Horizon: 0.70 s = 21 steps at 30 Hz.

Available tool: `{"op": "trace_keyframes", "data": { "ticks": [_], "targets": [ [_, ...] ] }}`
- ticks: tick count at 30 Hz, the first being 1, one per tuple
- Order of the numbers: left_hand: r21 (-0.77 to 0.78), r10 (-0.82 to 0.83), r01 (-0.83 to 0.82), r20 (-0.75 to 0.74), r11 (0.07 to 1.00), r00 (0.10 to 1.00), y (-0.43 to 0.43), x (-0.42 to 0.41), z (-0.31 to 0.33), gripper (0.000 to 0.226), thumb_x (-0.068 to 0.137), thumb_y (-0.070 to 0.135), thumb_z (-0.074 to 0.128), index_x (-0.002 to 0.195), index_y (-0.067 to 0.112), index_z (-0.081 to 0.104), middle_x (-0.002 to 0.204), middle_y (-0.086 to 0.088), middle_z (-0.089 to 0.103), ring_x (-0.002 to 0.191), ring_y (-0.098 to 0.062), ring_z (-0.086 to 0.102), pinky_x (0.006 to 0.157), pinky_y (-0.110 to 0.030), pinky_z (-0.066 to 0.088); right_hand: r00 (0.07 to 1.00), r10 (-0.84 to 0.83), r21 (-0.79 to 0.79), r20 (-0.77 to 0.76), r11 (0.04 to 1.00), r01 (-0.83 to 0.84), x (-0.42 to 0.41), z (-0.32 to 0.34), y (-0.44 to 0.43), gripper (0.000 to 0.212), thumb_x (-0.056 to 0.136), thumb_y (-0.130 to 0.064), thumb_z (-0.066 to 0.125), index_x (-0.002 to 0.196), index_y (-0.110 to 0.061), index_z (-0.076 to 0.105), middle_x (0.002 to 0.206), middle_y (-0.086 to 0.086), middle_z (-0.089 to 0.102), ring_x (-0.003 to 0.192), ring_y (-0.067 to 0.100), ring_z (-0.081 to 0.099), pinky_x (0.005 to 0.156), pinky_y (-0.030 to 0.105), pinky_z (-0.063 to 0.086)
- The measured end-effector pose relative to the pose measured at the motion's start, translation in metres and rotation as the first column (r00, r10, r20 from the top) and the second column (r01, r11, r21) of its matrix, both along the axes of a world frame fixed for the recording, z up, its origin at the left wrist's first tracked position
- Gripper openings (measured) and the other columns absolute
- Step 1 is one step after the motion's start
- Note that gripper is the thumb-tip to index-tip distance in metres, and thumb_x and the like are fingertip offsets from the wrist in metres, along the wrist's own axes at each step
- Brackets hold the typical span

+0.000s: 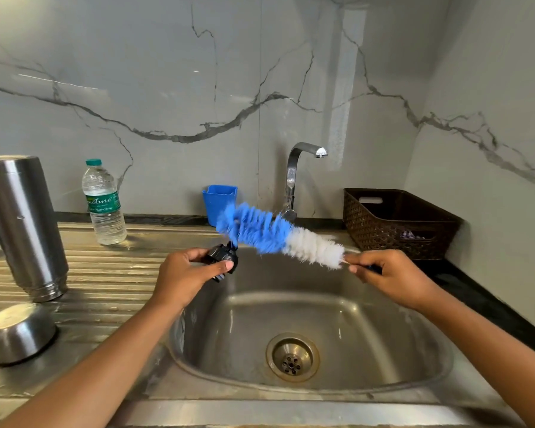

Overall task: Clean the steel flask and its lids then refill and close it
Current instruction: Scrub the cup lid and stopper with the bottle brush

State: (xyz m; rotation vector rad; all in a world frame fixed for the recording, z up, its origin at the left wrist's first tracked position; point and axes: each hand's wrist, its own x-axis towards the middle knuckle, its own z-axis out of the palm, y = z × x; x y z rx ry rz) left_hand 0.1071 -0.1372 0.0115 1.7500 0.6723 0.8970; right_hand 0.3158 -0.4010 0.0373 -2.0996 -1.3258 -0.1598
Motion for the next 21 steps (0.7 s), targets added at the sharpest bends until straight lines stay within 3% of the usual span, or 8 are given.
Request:
{"op": "trace_keyframes", "data": {
  "ticks": [3, 6, 9, 14, 17, 21],
  "targets": [
    [0.04, -0.024, 0.025, -0.025, 0.999, 0.999, -0.005, 0.002, 0.0, 0.028, 0.061, 0.022, 0.088, 0.085, 0.024, 0.074, 0.077, 0.004, 0.075, 0.076, -0.014, 0.071, 0.077, -0.027, 0.053, 0.973, 0.055, -0.133, 0.226, 0.991, -0.025, -0.013, -0.007, 0.01, 0.029, 0.09, -0.019, 0.062, 0.118, -0.023, 0.066, 0.105, -0.011, 0.07, 0.086, -0.006, 0.059, 0.075, 0.012, 0.038],
    [0.037, -0.013, 0.013, 0.004, 0.999, 1.0, -0.007, 0.001, 0.001, 0.024, 0.062, 0.02, 0.087, 0.08, 0.026, 0.073, 0.073, 0.003, 0.074, 0.069, -0.011, 0.069, 0.072, -0.025, 0.051, 0.959, 0.065, -0.144, 0.275, 0.989, -0.026, -0.019, -0.01, 0.019, 0.029, 0.091, -0.021, 0.06, 0.12, -0.022, 0.065, 0.104, -0.004, 0.071, 0.092, 0.012, 0.064, 0.076, 0.02, 0.043],
    [-0.014, 0.019, -0.019, 0.059, 1.0, 0.998, -0.003, -0.001, 0.001, 0.022, 0.063, 0.019, 0.086, 0.082, 0.02, 0.073, 0.074, -0.004, 0.074, 0.068, -0.015, 0.069, 0.076, -0.028, 0.053, 0.968, 0.081, -0.163, 0.237, 0.986, -0.043, -0.013, -0.001, 0.011, 0.029, 0.091, -0.02, 0.061, 0.119, -0.022, 0.066, 0.101, -0.004, 0.071, 0.089, 0.011, 0.065, 0.078, 0.025, 0.048],
    [0.029, -0.013, 0.012, 0.019, 1.0, 1.0, -0.011, 0.004, -0.001, 0.026, 0.062, 0.022, 0.087, 0.085, 0.023, 0.074, 0.076, 0.003, 0.074, 0.072, -0.011, 0.07, 0.073, -0.023, 0.05, 0.948, 0.105, -0.156, 0.299, 0.986, -0.06, -0.023, -0.009, 0.021, 0.029, 0.091, -0.021, 0.06, 0.12, -0.02, 0.066, 0.1, -0.001, 0.072, 0.09, 0.017, 0.065, 0.075, 0.023, 0.044],
    [-0.05, 0.014, -0.009, 0.087, 0.999, 0.996, -0.001, 0.0, -0.001, 0.03, 0.062, 0.02, 0.086, 0.09, 0.015, 0.075, 0.077, -0.003, 0.075, 0.075, -0.019, 0.071, 0.078, -0.03, 0.053, 0.941, 0.13, -0.168, 0.313, 0.983, -0.08, -0.026, -0.002, 0.019, 0.028, 0.091, -0.019, 0.061, 0.118, -0.019, 0.067, 0.1, -0.001, 0.072, 0.091, 0.017, 0.066, 0.077, 0.024, 0.045],
    [-0.026, -0.018, 0.021, 0.092, 0.999, 0.996, -0.008, 0.001, 0.0, 0.026, 0.062, 0.022, 0.086, 0.085, 0.022, 0.073, 0.078, -0.001, 0.074, 0.076, -0.016, 0.07, 0.075, -0.026, 0.051, 0.928, 0.089, -0.153, 0.362, 0.988, -0.035, -0.023, 0.003, 0.014, 0.028, 0.091, -0.024, 0.056, 0.116, -0.019, 0.068, 0.098, 0.0, 0.072, 0.09, 0.021, 0.067, 0.075, 0.031, 0.051]
  ]
}}
